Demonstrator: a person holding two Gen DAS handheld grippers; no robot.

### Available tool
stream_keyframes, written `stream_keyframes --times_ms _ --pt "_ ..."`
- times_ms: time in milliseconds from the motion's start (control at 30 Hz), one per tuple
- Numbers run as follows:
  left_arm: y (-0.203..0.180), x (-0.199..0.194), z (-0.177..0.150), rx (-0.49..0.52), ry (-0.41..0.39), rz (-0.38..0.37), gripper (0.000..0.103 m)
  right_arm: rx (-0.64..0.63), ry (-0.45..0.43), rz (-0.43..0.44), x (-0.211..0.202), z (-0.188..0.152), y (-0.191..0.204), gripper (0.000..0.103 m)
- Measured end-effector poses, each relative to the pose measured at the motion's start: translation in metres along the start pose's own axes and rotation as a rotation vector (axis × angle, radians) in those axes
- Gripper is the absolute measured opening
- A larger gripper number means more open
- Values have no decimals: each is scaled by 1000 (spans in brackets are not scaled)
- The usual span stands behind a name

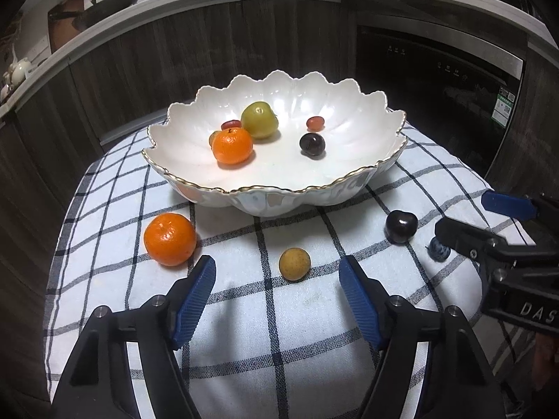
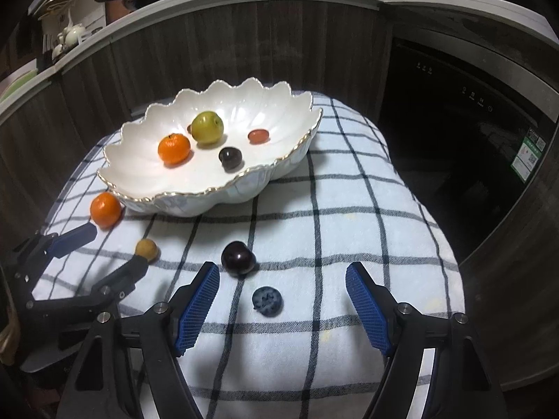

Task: Organize fruits
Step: 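Withdraw both open grippers from the bowl toward the remaining fruits, then close the right gripper on the blueberry while the left gripper grasps the small yellow fruit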

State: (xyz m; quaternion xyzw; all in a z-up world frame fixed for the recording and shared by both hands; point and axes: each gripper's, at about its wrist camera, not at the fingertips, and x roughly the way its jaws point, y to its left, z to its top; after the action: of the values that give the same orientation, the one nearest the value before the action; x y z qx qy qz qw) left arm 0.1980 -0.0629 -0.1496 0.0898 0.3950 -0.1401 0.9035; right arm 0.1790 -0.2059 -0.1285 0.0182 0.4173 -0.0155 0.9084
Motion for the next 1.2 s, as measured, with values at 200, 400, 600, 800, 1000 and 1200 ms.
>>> stream_keyframes --times_ms 200,400,600,800,1000,1200 --pt "0 9 1 -1 17 -18 73 -14 13 -10 7 -5 2 73" --pt "-1 19 -1 2 44 -31 68 -21 40 -7 16 -10 2 54" --pt "1 24 -3 -15 55 -51 65 -27 57 5 20 -13 4 49" --pt "1 28 0 -20 70 -58 61 -31 64 13 23 -14 5 44" --pt "0 31 1 -27 77 -62 54 -24 83 27 27 -16 5 37" --pt "-3 34 2 -33 90 -70 44 -23 83 30 29 -17 4 34"
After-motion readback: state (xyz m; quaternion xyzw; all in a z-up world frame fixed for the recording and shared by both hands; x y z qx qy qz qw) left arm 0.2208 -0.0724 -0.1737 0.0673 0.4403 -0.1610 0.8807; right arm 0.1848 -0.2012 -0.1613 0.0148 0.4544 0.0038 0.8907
